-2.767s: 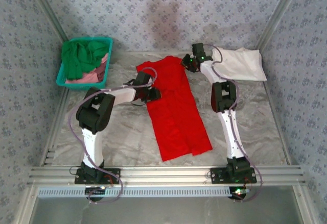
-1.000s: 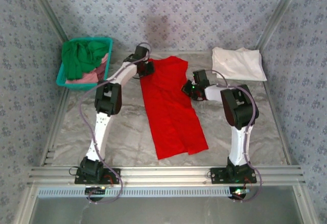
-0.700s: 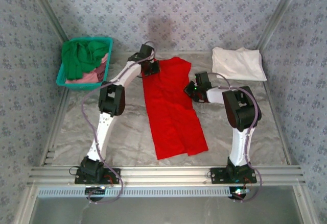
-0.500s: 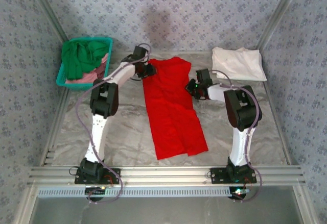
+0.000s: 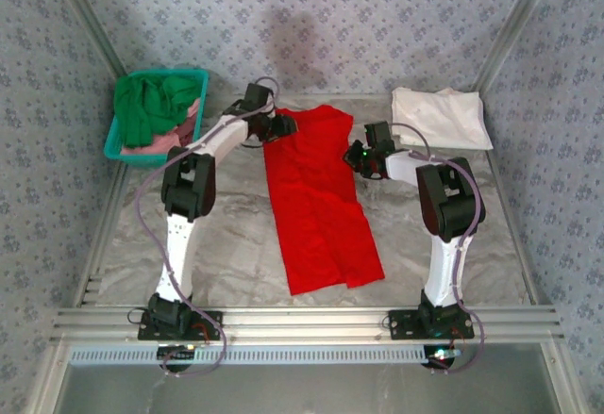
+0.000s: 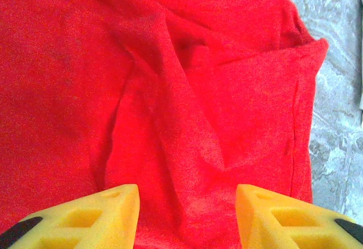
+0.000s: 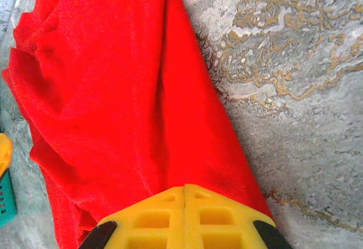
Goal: Fold and stack the t-shirts
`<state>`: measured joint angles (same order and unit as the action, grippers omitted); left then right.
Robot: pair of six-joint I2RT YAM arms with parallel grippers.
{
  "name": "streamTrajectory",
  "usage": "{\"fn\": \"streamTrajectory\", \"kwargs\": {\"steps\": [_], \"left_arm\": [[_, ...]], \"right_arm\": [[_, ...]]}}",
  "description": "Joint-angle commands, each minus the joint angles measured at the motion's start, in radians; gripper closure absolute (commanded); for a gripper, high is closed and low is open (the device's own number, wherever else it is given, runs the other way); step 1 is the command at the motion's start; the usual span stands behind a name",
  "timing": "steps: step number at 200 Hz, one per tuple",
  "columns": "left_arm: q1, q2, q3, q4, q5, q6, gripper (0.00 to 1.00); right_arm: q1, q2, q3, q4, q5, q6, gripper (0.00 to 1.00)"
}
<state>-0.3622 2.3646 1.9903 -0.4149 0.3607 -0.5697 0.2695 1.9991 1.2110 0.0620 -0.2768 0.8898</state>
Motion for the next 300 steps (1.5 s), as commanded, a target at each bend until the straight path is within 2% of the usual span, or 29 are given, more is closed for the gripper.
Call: {"fn": "streamTrajectory", "kwargs": {"steps": [1,33,60,77,94,154,174,212,277,280,286,290,300], "left_arm": [[-0.006,0.03,0.003,0.008,0.032,0.002,0.53],[-0.012,0.058,0.044,-0.052,0.008,0.003,0.53],[-0.019,0.033,0.009,-0.059,-0.036,0.005,0.54],[-0.026,0.023,-0.005,-0.04,-0.032,0.002,0.61],[-0.03,0.03,0.004,-0.039,-0.014,-0.001,0.73],[-0.054,-0.022,-0.025,-0.02,0.012,-0.032,0.76],[-0.054,-0.063,-0.067,0.001,0.01,-0.038,0.9],[-0.043,-0.152,-0.135,0.015,-0.036,-0.039,1.0],[0.0,-0.245,-0.237,0.035,-0.044,-0.024,1.0],[-0.001,-0.239,-0.226,0.024,-0.037,-0.016,0.96],[-0.006,-0.227,-0.204,-0.003,-0.024,0.004,0.79],[-0.012,-0.216,-0.187,-0.024,-0.022,0.019,0.72],[-0.029,-0.195,-0.15,-0.08,-0.043,0.056,0.69]], "right_arm": [[-0.004,0.011,0.024,-0.032,-0.014,-0.023,1.0],[-0.008,0.02,0.019,-0.021,-0.026,-0.011,1.0],[-0.01,0.024,0.022,-0.021,-0.026,-0.011,1.0],[-0.009,0.03,0.024,-0.019,-0.027,-0.009,1.0],[-0.011,0.036,0.025,-0.018,-0.029,-0.006,1.0],[-0.016,0.042,0.027,-0.012,-0.032,0.001,1.0],[-0.018,0.041,0.028,-0.011,-0.033,0.005,1.0],[-0.02,0.049,0.035,-0.017,-0.032,0.006,1.0],[-0.021,0.085,0.04,-0.013,-0.038,0.017,1.0],[-0.021,0.086,0.041,-0.013,-0.038,0.017,1.0],[-0.022,0.088,0.041,-0.012,-0.038,0.017,1.0],[-0.022,0.09,0.042,-0.012,-0.038,0.017,1.0],[-0.021,0.093,0.045,-0.014,-0.039,0.017,1.0]]}}
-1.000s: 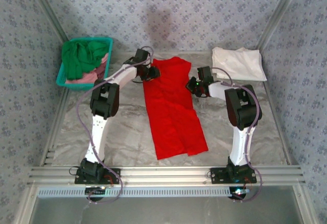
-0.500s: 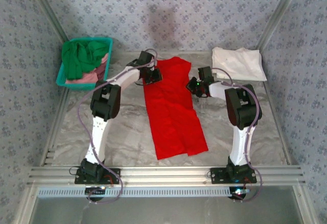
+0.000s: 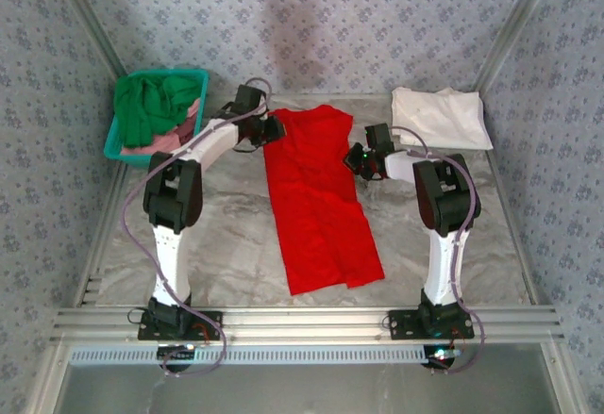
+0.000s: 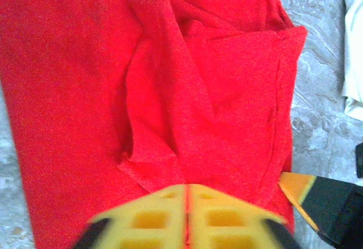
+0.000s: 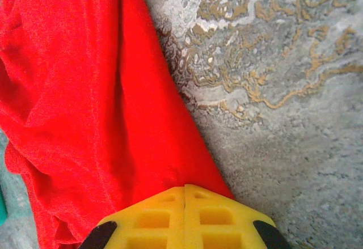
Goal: Fold and stack the t-shirts
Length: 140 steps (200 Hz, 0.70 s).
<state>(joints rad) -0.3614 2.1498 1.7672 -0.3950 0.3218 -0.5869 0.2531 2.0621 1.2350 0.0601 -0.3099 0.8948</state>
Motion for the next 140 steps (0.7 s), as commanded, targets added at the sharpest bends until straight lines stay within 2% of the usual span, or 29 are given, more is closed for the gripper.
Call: {"fn": "streamTrajectory", "kwargs": {"steps": [1,19,34,48,125,140], "left_arm": [[-0.031,0.022,0.077,-0.106,-0.006,0.075,0.69],[-0.047,0.062,0.123,-0.182,-0.041,0.088,0.59],[-0.047,0.079,0.116,-0.18,-0.04,0.071,0.59],[-0.048,0.089,0.108,-0.169,-0.04,0.057,0.54],[-0.056,0.195,0.204,-0.195,-0.031,0.047,0.53],[-0.059,0.211,0.224,-0.193,-0.025,0.046,0.56]], "right_arm": [[-0.005,0.03,0.021,-0.011,-0.007,0.013,1.0],[-0.005,0.033,0.021,-0.009,-0.008,0.016,1.0],[-0.006,0.033,0.021,-0.008,-0.009,0.016,1.0],[-0.004,0.033,0.023,-0.009,-0.011,0.016,1.0],[-0.003,0.041,0.024,-0.006,-0.019,0.02,1.0],[-0.004,0.043,0.026,-0.004,-0.02,0.02,1.0]]}}
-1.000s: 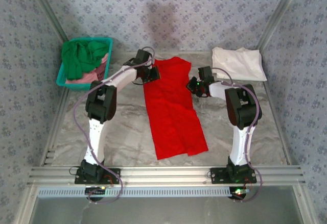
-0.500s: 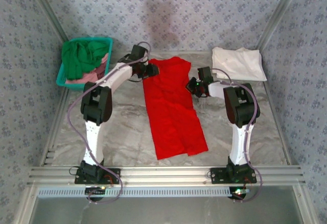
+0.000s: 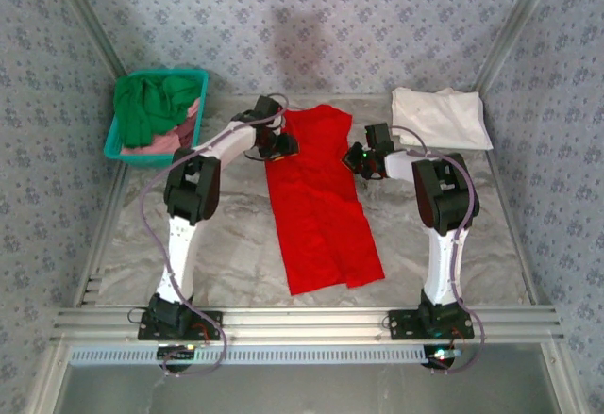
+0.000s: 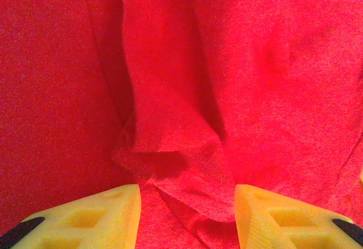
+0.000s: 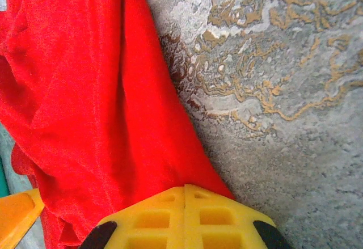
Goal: Fold and stack the t-shirts
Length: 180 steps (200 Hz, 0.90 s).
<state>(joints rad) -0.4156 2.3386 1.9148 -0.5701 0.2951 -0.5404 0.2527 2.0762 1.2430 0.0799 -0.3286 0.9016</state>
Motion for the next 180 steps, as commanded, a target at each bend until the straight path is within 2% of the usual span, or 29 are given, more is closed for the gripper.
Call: {"fn": "streamTrajectory", "kwargs": {"steps": [1,8,25,37,70,78,88,101,107,146,180], "left_arm": [[-0.005,0.024,0.077,-0.017,0.003,-0.001,0.56],[-0.006,0.029,0.085,-0.014,0.007,-0.001,0.58],[-0.011,0.038,0.099,-0.002,0.011,0.0,0.71],[-0.015,0.044,0.113,0.001,0.014,0.0,0.75],[-0.018,0.059,0.154,-0.015,0.017,0.003,0.95],[-0.017,0.055,0.156,-0.016,0.017,0.006,0.96],[-0.018,0.052,0.16,-0.028,0.011,0.01,0.92],[-0.018,0.042,0.16,-0.053,-0.01,0.013,0.7],[-0.018,0.034,0.151,-0.057,-0.021,0.015,0.67],[-0.017,-0.045,0.0,-0.001,-0.097,-0.011,0.59],[-0.02,0.003,0.03,-0.026,-0.073,-0.018,0.58]], "right_arm": [[-0.004,0.03,0.018,-0.024,-0.001,0.013,1.0],[-0.003,0.03,0.017,-0.023,-0.002,0.013,1.0],[-0.003,0.033,0.019,-0.023,-0.003,0.013,1.0],[-0.003,0.034,0.019,-0.023,-0.003,0.013,1.0],[-0.007,0.035,0.02,-0.023,-0.003,0.013,1.0],[-0.007,0.035,0.021,-0.025,-0.005,0.013,1.0],[-0.008,0.038,0.022,-0.025,-0.006,0.014,1.0],[-0.007,0.038,0.021,-0.022,-0.007,0.016,1.0],[-0.007,0.038,0.022,-0.023,-0.008,0.016,1.0],[-0.007,0.044,0.024,-0.02,-0.013,0.018,1.0],[-0.007,0.052,0.032,-0.02,-0.019,0.02,1.0]]}}
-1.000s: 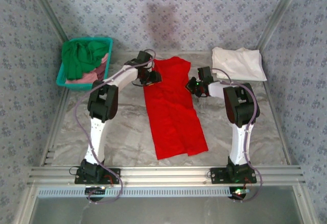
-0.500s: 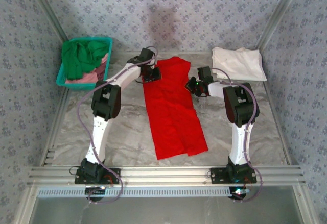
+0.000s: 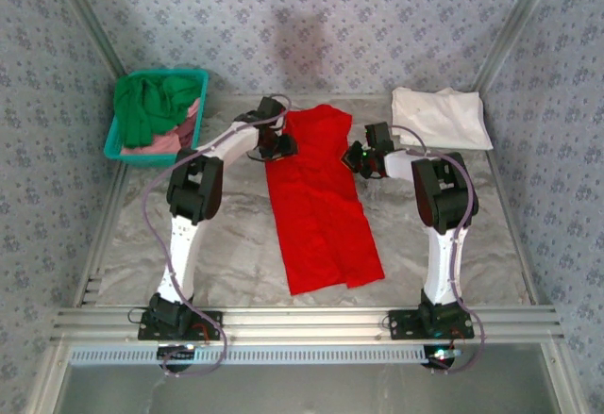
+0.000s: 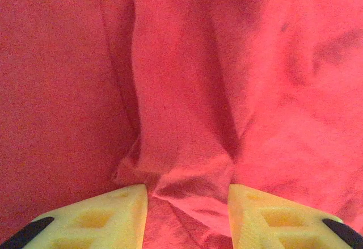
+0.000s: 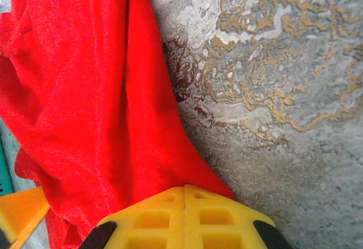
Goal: Fold and stack the t-shirts
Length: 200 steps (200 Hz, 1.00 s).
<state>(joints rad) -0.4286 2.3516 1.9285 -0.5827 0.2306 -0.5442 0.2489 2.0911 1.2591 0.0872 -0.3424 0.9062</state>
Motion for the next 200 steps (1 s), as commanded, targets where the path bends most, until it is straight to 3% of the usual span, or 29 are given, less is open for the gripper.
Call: {"fn": "streamTrajectory", "kwargs": {"steps": [1,20,129,170,200], "left_arm": [[-0.007,-0.009,0.017,-0.011,-0.008,-0.013,0.58],[-0.008,0.004,0.016,0.014,0.003,-0.014,0.59],[-0.036,0.058,0.149,0.01,0.05,-0.014,0.86],[-0.034,0.011,0.091,0.008,-0.002,-0.011,0.6],[-0.038,0.015,0.072,0.004,-0.015,0.002,0.52]], "right_arm": [[-0.004,0.038,0.017,-0.027,-0.005,0.016,1.0],[-0.003,0.037,0.014,-0.03,-0.003,0.016,1.0],[-0.005,0.046,0.014,-0.029,-0.002,0.016,1.0],[-0.005,0.049,0.015,-0.025,-0.008,0.02,1.0],[-0.005,0.053,0.015,-0.022,-0.011,0.023,1.0]]}}
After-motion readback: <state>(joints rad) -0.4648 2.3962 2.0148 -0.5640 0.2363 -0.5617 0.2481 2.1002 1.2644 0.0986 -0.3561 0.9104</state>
